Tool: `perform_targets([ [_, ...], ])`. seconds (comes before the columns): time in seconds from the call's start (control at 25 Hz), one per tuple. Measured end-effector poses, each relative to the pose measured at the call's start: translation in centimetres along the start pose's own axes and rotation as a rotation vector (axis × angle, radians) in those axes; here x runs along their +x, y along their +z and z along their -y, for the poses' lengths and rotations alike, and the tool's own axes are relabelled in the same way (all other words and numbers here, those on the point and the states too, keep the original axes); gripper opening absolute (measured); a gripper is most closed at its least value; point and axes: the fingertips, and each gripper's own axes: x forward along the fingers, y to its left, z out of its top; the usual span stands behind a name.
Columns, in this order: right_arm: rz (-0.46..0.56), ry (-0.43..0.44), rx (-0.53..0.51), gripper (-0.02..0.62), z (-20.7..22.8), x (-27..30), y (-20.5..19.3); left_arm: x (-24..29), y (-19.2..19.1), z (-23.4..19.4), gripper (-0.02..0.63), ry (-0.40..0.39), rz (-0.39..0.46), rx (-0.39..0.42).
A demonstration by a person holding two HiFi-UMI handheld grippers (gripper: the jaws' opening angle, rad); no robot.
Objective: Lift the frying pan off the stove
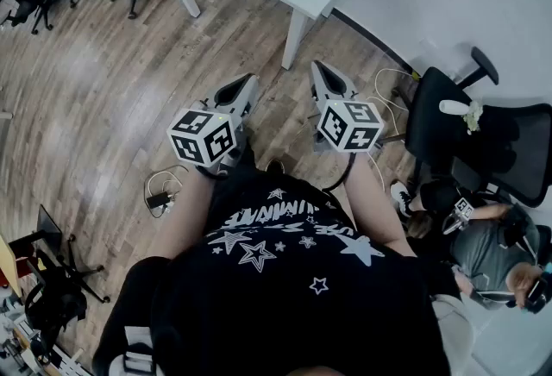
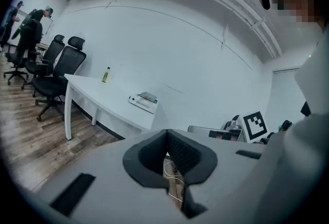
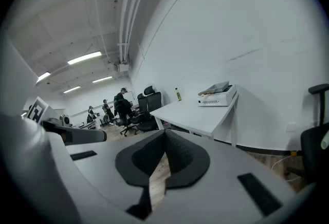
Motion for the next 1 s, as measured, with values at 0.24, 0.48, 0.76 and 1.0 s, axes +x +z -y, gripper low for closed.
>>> perform_targets([
  [0.24,-0.012,0.001,0.005,0.008,-0.3,0.2,-0.5,-0.6,0.1,-1.3,0.008,0.024,-0.002,-0.008],
  [0.48,-0.027,0.006,0.009,0.006,-0.7,0.7,-1.2,-1.3,-0.3,-2.6,0.008,0.042,-0.003,-0.032],
  [0.76,-0.008,0.025,-0.010,0.008,-2.1,2.7,-0.1,-1.7,0.9,-4.7,0.008,0.050,0.002,-0.036],
  [1.0,0.008,0.003,0.017,0.008,-1.4,5.6,0.8,0.2,2.5,-7.4,0.008,0.027,-0.002,-0.040],
])
